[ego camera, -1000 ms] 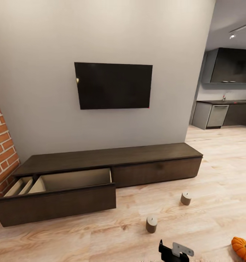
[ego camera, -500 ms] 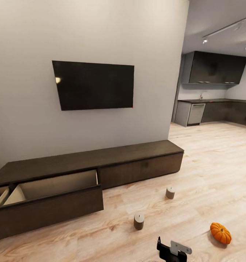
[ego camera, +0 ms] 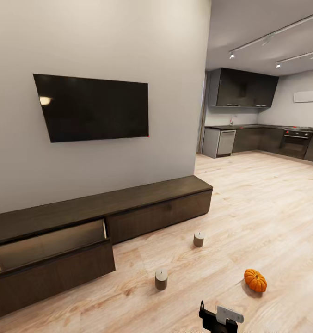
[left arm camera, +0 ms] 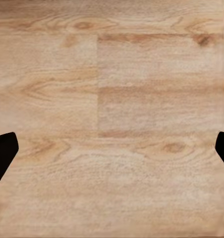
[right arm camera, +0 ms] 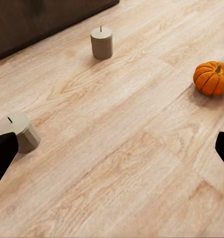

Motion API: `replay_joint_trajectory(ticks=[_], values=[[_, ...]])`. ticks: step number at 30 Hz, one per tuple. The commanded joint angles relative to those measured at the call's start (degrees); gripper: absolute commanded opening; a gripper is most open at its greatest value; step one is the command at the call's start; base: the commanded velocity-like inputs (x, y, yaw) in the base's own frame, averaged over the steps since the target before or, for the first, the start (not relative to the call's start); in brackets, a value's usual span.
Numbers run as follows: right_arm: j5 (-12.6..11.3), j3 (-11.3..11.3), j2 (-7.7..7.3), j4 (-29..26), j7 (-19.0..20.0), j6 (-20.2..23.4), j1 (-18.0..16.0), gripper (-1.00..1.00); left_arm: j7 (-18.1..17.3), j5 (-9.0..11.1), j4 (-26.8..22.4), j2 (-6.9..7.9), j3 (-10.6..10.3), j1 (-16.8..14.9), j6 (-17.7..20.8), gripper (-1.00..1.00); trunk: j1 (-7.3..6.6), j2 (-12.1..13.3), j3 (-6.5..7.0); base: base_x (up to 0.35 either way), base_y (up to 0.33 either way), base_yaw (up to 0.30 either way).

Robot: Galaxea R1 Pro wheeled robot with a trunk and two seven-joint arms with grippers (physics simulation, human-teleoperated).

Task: Place each of the two pumpkins and all three candles from the living room inside a cabinet in the living room (use any cabinet), then make sure every cabinet is closed, and position the cauldron so it is next to a table in the living room.

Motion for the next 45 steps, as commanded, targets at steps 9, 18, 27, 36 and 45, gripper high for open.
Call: replay_joint_trajectory(ticks=[9,18,27,36,45], values=[[-0.7,0.5,0.00,0.1,-0.3,-0.3,-0.1,1.00,0.5,0.7,0.0,0.22,-0.3,0.0,-0.2,1.00,-0.01,0.0,-0.47,0.000,-0.268,-0.175],[1.7,0.5,0.04,-0.1,-0.3,-0.3,-0.1,1.00,0.5,0.7,0.0,0.35,-0.3,0.0,-0.2,1.00,-0.01,0.0,-0.50,0.002,-0.304,-0.009],[6.9,1.1,0.04,-18.6,-0.6,17.3,-0.3,1.00,0.3,0.7,0.0,0.30,-0.3,0.0,-0.3,1.00,-0.01,0.0,-0.50,0.247,-0.121,0.000],[-7.0,1.0,0.00,-28.1,-0.6,36.9,-9.7,1.00,0.3,0.6,0.0,0.33,-0.3,0.0,-0.3,1.00,-0.01,0.0,-0.50,0.315,-0.087,0.000],[-10.1,3.3,-0.21,-28.9,-0.3,38.2,-12.4,1.00,0.3,0.6,-0.6,0.20,-0.4,0.0,-0.1,1.00,-0.01,0.0,-0.50,0.305,-0.160,0.000]])
